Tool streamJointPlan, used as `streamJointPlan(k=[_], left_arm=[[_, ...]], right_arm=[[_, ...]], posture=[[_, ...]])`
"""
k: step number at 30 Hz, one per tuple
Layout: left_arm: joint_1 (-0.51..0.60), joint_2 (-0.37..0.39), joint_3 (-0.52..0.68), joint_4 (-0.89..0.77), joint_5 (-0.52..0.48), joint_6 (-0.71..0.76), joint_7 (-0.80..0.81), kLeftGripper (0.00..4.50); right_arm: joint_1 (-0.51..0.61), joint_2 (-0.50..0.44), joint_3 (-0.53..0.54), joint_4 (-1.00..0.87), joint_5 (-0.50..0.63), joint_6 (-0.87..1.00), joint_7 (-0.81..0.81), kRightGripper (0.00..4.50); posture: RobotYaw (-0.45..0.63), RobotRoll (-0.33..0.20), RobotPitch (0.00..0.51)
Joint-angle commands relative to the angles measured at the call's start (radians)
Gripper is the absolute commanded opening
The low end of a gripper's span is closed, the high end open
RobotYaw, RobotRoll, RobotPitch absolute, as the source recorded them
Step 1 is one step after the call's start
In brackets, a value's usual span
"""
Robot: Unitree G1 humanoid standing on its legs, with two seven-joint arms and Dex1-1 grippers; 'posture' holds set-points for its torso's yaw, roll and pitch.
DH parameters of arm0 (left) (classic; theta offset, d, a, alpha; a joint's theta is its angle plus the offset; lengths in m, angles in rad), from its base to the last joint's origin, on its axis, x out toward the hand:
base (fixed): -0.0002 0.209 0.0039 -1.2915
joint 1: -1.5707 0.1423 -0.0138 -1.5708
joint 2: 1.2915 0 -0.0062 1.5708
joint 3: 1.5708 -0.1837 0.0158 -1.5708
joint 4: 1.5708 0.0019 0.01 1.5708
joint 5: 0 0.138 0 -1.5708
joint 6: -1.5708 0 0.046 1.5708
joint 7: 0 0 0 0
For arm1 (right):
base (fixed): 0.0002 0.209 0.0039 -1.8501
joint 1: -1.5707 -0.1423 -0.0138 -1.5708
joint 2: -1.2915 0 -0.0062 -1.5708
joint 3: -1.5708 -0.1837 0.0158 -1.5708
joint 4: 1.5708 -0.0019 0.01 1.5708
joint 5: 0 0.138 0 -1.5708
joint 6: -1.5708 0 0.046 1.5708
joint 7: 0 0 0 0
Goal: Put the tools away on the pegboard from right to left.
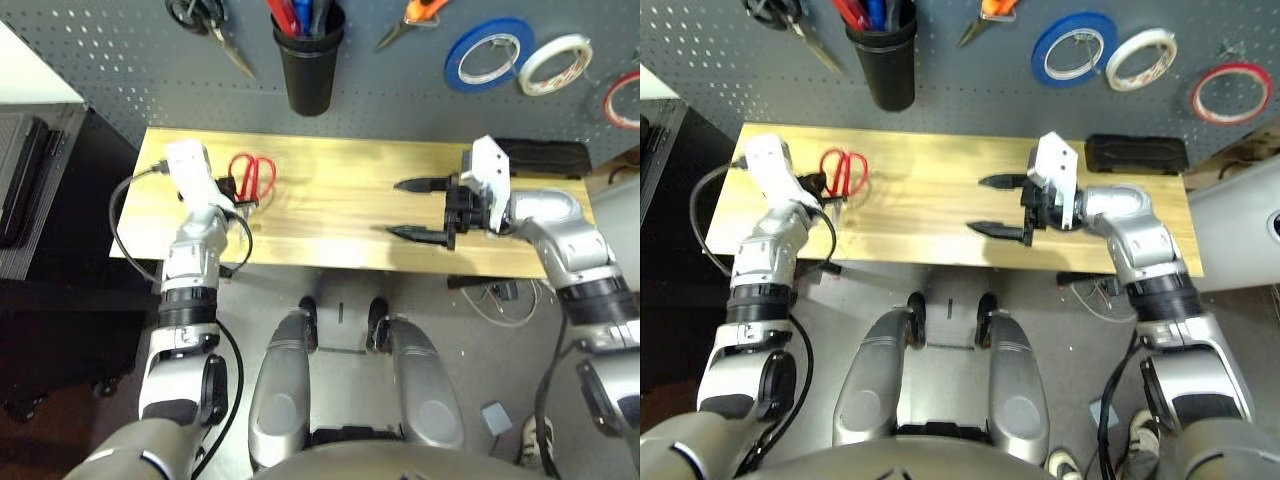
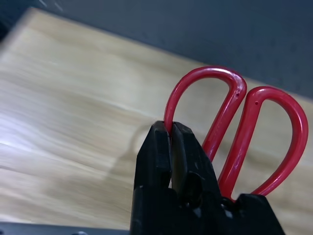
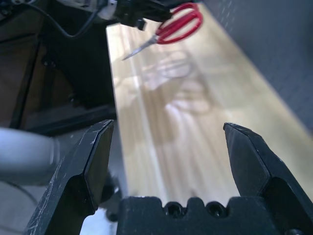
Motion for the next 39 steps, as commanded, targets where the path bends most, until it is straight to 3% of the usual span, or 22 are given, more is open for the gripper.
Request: streamJointPlan(k=[1,6,14,22,28,39], left_arm=[[0.025,0.014,0.060,-0.105,-0.029,0.066,0.027,0.02],[-0.003,0.048,0.134,-0.209,-0.052,0.072,0.048,0.02],[-0.092,0.104,0.174,-0.174,-0.064,0.022,0.049,0.02],[-0.180,0.116,0.148,-0.155,-0.073,-0.012,0.043,0.02],[-0.226,0.108,0.152,-0.158,-0.088,-0.035,0.056,0.02],[-0.289,0.072,0.154,-0.118,-0.134,-0.075,0.075,0.02]], right_arm=[[-0.015,-0.003,-0.031,0.019,0.025,-0.024,0.017,4.50],[-0.087,-0.012,-0.087,0.005,0.087,0.007,0.019,4.50],[-0.155,-0.009,-0.116,0.031,0.107,0.024,0.002,4.50],[-0.170,0.002,-0.123,0.028,0.116,0.031,-0.003,4.50],[-0.194,0.006,-0.177,0.007,0.191,0.093,-0.030,4.50],[-0.199,-0.021,-0.182,-0.006,0.171,0.062,-0.051,4.50]], posture=[[0.07,0.000,0.314],[0.08,0.000,0.255],[0.07,0.000,0.207],[0.07,0.000,0.202],[0.06,0.000,0.196],[0.04,0.000,0.200]])
